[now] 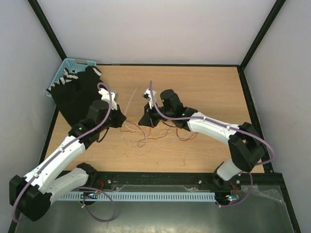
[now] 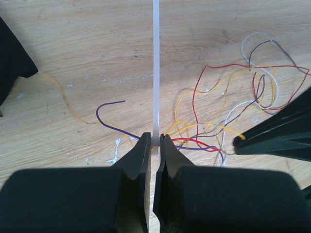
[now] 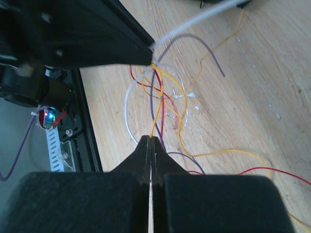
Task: Zip-tie the wires
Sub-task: Adjust the cable.
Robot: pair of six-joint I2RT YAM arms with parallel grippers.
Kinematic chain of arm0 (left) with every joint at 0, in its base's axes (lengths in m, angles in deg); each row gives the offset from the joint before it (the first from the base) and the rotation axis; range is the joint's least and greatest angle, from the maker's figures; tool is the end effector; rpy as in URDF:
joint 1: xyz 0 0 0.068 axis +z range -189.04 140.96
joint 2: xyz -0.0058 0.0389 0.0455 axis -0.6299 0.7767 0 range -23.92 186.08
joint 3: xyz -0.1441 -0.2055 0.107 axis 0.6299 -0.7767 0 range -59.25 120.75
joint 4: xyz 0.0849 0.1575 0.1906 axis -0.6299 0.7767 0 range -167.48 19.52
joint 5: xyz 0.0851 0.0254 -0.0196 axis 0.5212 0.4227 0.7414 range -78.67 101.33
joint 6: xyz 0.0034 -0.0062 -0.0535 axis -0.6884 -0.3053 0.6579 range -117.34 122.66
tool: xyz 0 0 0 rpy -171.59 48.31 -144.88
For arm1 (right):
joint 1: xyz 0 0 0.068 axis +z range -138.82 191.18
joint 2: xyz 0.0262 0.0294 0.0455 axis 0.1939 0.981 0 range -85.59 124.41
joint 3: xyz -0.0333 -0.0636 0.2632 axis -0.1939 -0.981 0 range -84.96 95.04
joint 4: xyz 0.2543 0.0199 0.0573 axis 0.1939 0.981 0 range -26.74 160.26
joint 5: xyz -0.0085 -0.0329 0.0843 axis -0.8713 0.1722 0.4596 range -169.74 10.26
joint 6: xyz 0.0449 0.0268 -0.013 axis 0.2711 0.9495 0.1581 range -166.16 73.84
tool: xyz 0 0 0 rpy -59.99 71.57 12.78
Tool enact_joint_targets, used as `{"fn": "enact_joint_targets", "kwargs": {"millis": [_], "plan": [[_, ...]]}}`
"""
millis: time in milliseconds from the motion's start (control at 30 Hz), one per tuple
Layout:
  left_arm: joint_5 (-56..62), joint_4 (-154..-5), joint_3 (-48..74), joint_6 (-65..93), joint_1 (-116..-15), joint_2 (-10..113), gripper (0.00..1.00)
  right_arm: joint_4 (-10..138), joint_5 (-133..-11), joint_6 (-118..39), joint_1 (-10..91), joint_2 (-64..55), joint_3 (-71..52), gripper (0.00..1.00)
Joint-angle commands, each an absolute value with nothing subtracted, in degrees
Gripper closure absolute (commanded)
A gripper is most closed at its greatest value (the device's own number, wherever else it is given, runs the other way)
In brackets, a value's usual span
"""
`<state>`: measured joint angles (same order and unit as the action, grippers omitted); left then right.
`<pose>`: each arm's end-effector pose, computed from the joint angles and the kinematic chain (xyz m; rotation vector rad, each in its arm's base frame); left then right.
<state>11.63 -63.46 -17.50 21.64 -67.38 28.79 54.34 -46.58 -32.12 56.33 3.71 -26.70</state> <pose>0.1861 -0.1001 0.2896 0.1634 2.0389 -0.5183 0.2356 0.2645 0.2635 -0.9506 1.8749 1.2187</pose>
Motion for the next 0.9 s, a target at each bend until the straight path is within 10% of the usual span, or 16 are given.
{"fn": "enact_joint_targets", "kwargs": {"millis": [0, 867], "plan": [[12.20, -65.79, -18.88, 22.40, -67.58, 29.70, 1.00, 54.27, -47.18, -32.58, 56.71, 0.27, -23.80, 1.00], [13.30, -66.54, -20.23, 23.15, -67.57, 30.51, 1.00, 55.31, -53.33, -31.66, 54.54, -8.67, -26.94, 1.00]]}}
